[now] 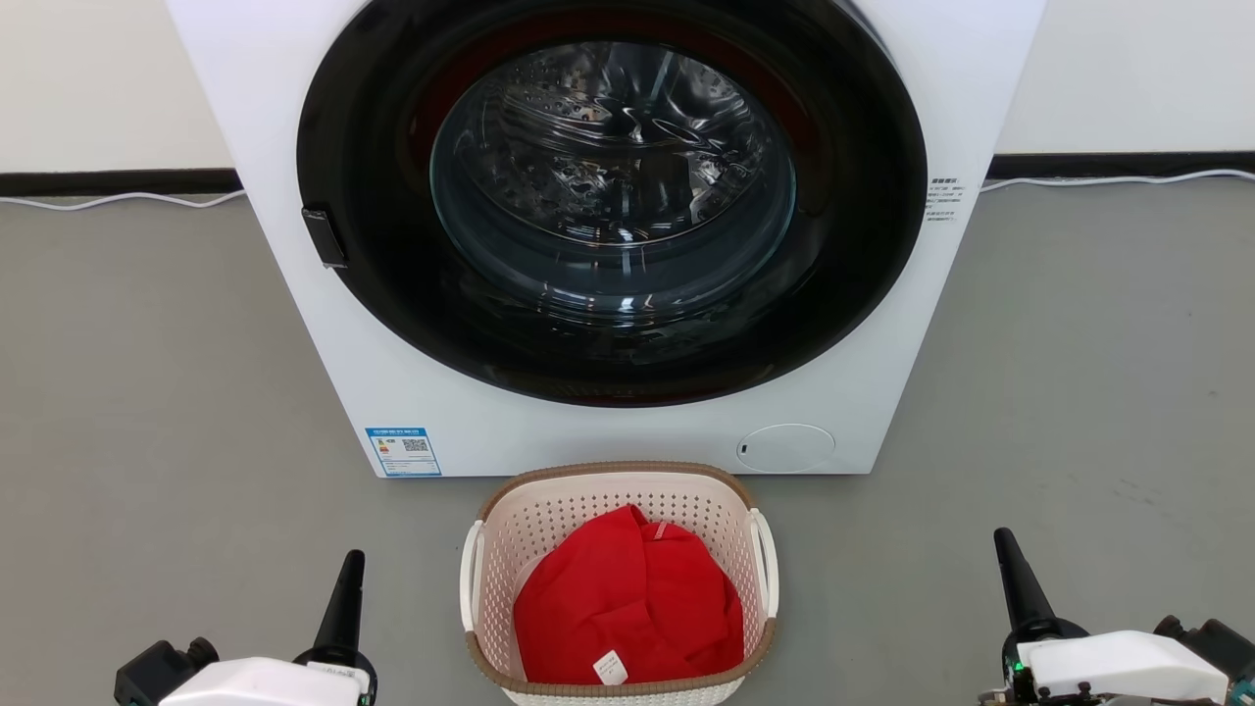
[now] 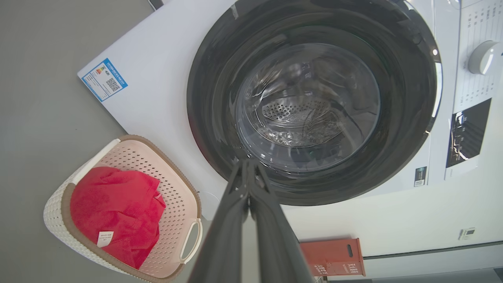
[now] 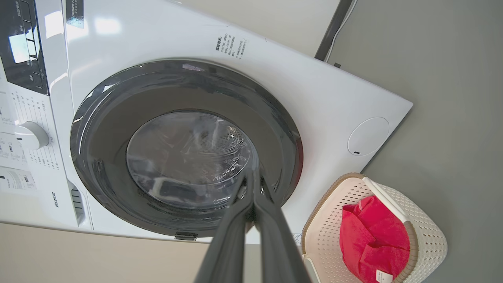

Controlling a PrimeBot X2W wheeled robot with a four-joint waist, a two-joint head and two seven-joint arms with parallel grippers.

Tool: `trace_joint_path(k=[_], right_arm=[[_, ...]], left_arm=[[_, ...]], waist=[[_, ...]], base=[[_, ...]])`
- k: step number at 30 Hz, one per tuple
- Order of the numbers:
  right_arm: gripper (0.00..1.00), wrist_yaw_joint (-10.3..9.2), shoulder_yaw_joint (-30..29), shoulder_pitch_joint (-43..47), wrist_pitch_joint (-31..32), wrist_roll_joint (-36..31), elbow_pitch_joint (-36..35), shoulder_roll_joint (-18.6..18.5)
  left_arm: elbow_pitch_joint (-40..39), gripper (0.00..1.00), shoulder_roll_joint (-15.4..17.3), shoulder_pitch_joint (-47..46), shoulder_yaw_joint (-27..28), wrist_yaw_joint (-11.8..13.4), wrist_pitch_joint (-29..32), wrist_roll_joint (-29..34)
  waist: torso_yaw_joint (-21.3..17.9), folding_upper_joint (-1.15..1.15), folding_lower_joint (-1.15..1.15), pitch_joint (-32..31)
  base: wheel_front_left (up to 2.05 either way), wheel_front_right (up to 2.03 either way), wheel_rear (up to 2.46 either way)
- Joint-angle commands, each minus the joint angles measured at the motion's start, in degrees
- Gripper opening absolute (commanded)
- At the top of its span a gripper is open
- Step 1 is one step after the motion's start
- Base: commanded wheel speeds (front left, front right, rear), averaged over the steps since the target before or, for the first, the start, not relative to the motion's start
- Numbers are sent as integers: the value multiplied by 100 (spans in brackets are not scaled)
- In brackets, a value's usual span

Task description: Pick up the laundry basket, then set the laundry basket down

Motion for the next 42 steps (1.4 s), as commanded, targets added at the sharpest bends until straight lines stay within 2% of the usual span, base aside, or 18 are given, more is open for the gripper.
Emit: trace_joint_path(k=[1,37,42], right_arm=[[0,30,53,-292,82,188,-151,-80],[0,42,-309,-581,678,2144,-186,-69],[0,42,-324,-586,694,2162,-185,-61]], left_arm=[[-109,0,42,-325,164,-84,42,-200],[69,0,55,-753,510,-376,646,-2387],[72,0,50,-759,523,-380,661,-2410]], waist=[[-1,0,0,0],[-26,0,0,6],[-26,0,0,6]], base=[[0,0,0],[0,0,0],[0,0,0]])
